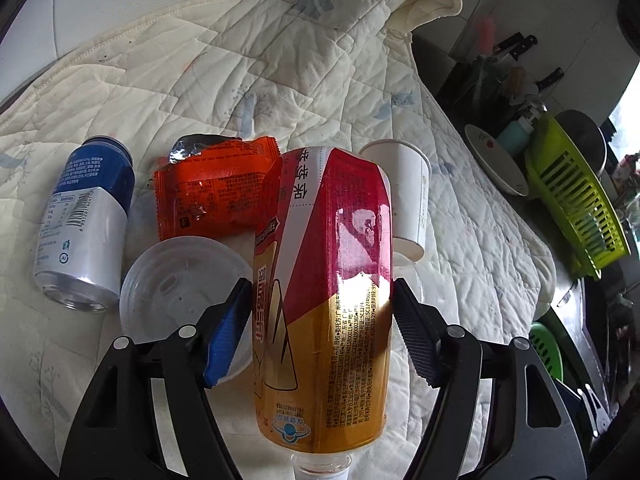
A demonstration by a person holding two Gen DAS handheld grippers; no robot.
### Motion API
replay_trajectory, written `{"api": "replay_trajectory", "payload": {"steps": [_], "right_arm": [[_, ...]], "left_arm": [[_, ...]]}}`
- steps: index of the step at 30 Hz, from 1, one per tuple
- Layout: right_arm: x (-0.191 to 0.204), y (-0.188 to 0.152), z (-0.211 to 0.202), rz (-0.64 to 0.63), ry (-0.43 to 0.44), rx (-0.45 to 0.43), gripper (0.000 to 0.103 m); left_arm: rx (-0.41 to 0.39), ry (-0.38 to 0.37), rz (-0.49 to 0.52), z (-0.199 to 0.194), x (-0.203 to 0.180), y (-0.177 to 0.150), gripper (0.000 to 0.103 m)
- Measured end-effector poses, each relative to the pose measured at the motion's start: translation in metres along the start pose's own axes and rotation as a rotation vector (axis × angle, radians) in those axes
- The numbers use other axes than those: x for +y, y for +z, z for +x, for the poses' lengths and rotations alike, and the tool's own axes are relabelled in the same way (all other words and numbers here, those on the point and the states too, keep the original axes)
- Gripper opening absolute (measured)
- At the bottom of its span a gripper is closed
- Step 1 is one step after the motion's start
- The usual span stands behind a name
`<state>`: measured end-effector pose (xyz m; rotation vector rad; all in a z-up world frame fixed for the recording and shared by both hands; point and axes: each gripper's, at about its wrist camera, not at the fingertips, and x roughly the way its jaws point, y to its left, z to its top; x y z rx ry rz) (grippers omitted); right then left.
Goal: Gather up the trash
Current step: 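Grasp the red and gold drink bottle with the left tool, then grasp the clear plastic cup with the right tool while the left tool lifts the bottle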
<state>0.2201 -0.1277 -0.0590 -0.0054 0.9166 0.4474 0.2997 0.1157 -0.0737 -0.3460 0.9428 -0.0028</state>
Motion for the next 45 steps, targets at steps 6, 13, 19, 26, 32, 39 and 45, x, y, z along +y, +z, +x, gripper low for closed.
{"api": "replay_trajectory", "payload": {"steps": [6,13,19,26,32,39,45], "right_arm": [[0.010,0.009,0.018,-0.016,0.034,0.009,0.092],[0.027,0.030,0.047,-0.009,0.086,0.011,0.084],[0.042,0.047,0.071,0.023,0.144,0.022,0.078],[0.044,0.064,0.097,0.093,0.180,0.033,0.070],[0.039,0.071,0.117,0.157,0.207,0.052,0.063],[0.038,0.064,0.116,0.149,0.223,0.053,0.052],[0.036,0.052,0.085,0.133,0.215,0.025,0.052]], "left_arm": [[-0.045,-0.031,-0.039,-0.032,0.016,-0.006,0.069],[-0.101,-0.022,-0.058,-0.071,0.036,-0.011,0.069],[-0.129,-0.013,-0.059,-0.091,0.048,-0.014,0.069],[-0.145,-0.007,-0.064,-0.100,0.059,-0.016,0.069],[-0.139,-0.006,-0.068,-0.100,0.061,-0.020,0.069],[-0.140,-0.014,-0.063,-0.103,0.058,-0.024,0.069],[-0.140,-0.037,-0.051,-0.106,0.046,-0.032,0.069]]}}
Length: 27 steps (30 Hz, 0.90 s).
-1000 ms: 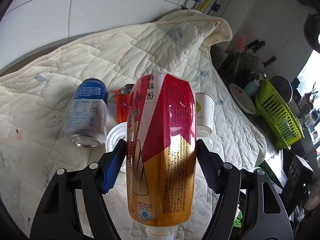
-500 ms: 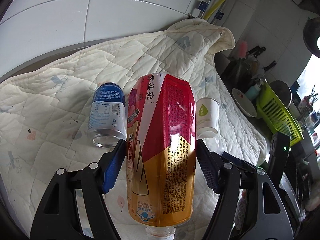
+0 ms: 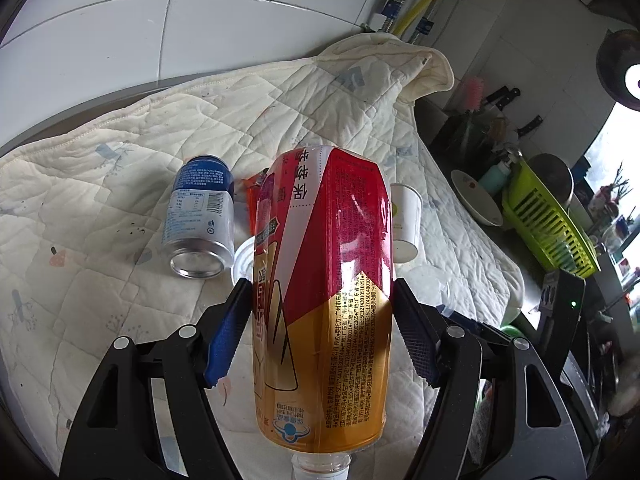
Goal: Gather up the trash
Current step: 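Grasp the clear plastic cup with the right tool while the left tool lifts the bottle, then release the bottle and the clear cup into the green basket with both tools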
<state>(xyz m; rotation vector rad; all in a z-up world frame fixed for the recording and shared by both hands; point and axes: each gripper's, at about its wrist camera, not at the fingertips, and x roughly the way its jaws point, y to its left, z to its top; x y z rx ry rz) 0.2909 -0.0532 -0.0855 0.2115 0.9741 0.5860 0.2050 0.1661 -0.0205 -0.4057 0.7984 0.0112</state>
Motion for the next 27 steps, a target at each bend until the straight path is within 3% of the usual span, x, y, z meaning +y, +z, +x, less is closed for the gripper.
{"api": "replay_trajectory", "payload": {"steps": [14,27], "right_arm": [[-0.033,-0.073,-0.104,-0.008,-0.113,-0.068,0.052],[-0.130,-0.140,-0.199,0.106,-0.384,-0.100,0.052]], "left_arm": [[0.023,-0.097,0.091,-0.010,-0.068,-0.037,0.069],[0.086,-0.221,0.212,0.001,-0.162,-0.072,0.069]]}}
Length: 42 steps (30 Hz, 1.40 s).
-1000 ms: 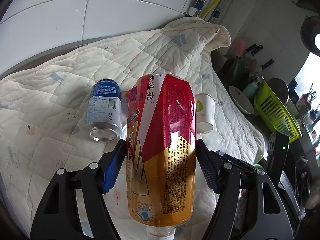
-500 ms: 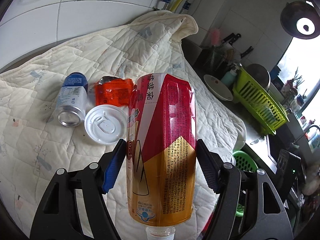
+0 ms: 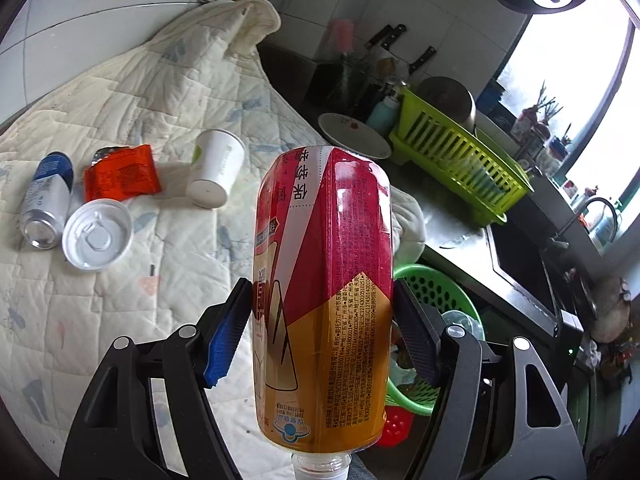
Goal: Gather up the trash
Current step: 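Release the bottle and the clear cup into the green basket with both tools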
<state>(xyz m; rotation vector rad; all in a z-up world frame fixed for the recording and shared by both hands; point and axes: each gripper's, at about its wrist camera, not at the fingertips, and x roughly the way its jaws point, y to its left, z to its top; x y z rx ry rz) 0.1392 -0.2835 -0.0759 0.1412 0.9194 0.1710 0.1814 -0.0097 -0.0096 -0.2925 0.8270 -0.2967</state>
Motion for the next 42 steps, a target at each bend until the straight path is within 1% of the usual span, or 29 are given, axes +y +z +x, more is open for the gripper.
{"api": "replay_trajectory", "payload": {"steps": [5,8,13,15,17,21,23,26,37,38,39,40,42], "right_arm": [[-0.041,-0.011,-0.012,0.044,-0.092,-0.012,0.052],[-0.056,-0.014,-0.016,0.065,-0.117,-0.022,0.052],[-0.069,-0.017,-0.024,0.093,-0.121,-0.040,0.054],[-0.070,-0.018,-0.028,0.091,-0.128,-0.051,0.058],[-0.072,-0.019,-0.036,0.089,-0.134,-0.069,0.060],[-0.078,-0.022,-0.049,0.095,-0.134,-0.092,0.066],[-0.081,-0.024,-0.054,0.098,-0.133,-0.100,0.067],[-0.084,-0.027,-0.060,0.103,-0.131,-0.110,0.072],[-0.091,-0.036,-0.071,0.114,-0.132,-0.124,0.075],[-0.092,-0.036,-0.071,0.115,-0.134,-0.125,0.075],[-0.094,-0.037,-0.071,0.118,-0.133,-0.125,0.075],[-0.094,-0.037,-0.072,0.121,-0.133,-0.124,0.075],[-0.095,-0.038,-0.072,0.125,-0.135,-0.124,0.075]], "left_arm": [[0.036,-0.051,0.047,0.019,-0.037,-0.006,0.069],[0.056,-0.073,0.069,0.031,-0.058,-0.007,0.069],[0.093,-0.114,0.117,0.051,-0.090,-0.014,0.069],[0.112,-0.127,0.128,0.060,-0.100,-0.017,0.069],[0.132,-0.139,0.143,0.068,-0.110,-0.022,0.069],[0.170,-0.149,0.166,0.085,-0.128,-0.030,0.069],[0.186,-0.150,0.183,0.094,-0.137,-0.034,0.069],[0.209,-0.150,0.210,0.105,-0.150,-0.041,0.070],[0.295,-0.150,0.290,0.141,-0.179,-0.059,0.071],[0.302,-0.147,0.292,0.143,-0.180,-0.060,0.072],[0.306,-0.151,0.294,0.145,-0.181,-0.061,0.075],[0.304,-0.149,0.294,0.146,-0.181,-0.062,0.077],[0.301,-0.148,0.293,0.146,-0.180,-0.062,0.077]]}}
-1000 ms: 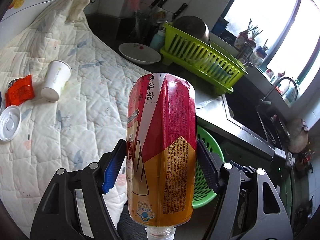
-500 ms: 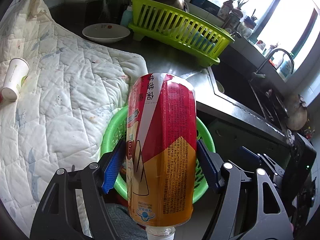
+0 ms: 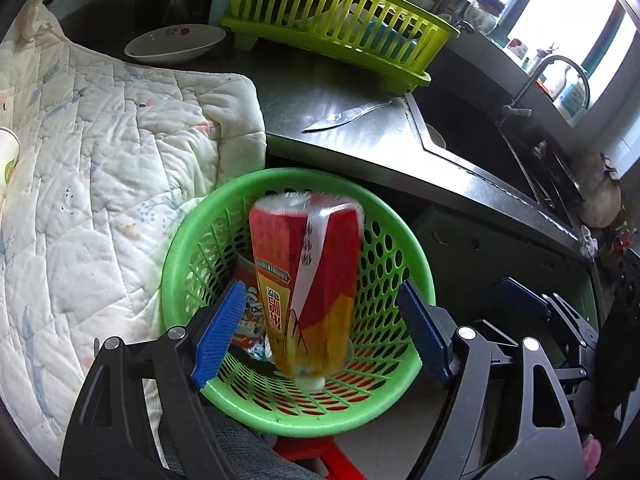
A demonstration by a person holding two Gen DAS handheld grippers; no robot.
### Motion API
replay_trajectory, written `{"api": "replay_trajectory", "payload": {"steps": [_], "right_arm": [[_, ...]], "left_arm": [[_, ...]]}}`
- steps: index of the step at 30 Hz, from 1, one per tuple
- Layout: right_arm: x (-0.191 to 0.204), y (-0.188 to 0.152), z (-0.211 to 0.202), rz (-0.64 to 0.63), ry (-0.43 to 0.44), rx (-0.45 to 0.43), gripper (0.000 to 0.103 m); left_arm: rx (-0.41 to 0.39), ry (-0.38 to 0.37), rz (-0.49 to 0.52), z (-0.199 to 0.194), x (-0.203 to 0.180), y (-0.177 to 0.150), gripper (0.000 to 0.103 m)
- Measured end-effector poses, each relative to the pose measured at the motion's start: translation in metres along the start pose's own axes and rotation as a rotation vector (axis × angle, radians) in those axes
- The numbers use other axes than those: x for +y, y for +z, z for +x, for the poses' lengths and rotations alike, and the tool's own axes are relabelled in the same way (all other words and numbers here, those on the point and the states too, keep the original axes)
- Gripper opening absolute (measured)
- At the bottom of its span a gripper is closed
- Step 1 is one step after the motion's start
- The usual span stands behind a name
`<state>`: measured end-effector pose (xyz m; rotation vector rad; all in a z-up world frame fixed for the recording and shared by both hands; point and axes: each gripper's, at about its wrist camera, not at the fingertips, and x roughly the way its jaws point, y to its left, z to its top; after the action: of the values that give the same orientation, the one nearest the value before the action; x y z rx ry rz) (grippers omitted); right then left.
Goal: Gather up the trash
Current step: 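Release the bottle and the clear cup into the green basket with both tools, then move both tools back over the remaining trash on the cloth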
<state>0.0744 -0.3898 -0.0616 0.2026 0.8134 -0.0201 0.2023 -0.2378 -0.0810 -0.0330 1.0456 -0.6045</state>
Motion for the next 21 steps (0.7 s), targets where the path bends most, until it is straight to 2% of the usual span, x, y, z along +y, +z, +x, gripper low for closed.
{"api": "replay_trajectory", "payload": {"steps": [8,21], "right_arm": [[0.006,0.000,0.000,-0.010,0.006,-0.001,0.075],[0.042,0.012,0.002,-0.068,0.045,-0.010,0.079]], "left_arm": [[-0.039,0.019,-0.023,-0.019,0.013,-0.003,0.080],[-0.135,0.113,-0.065,-0.070,0.049,-0.017,0.080]]}}
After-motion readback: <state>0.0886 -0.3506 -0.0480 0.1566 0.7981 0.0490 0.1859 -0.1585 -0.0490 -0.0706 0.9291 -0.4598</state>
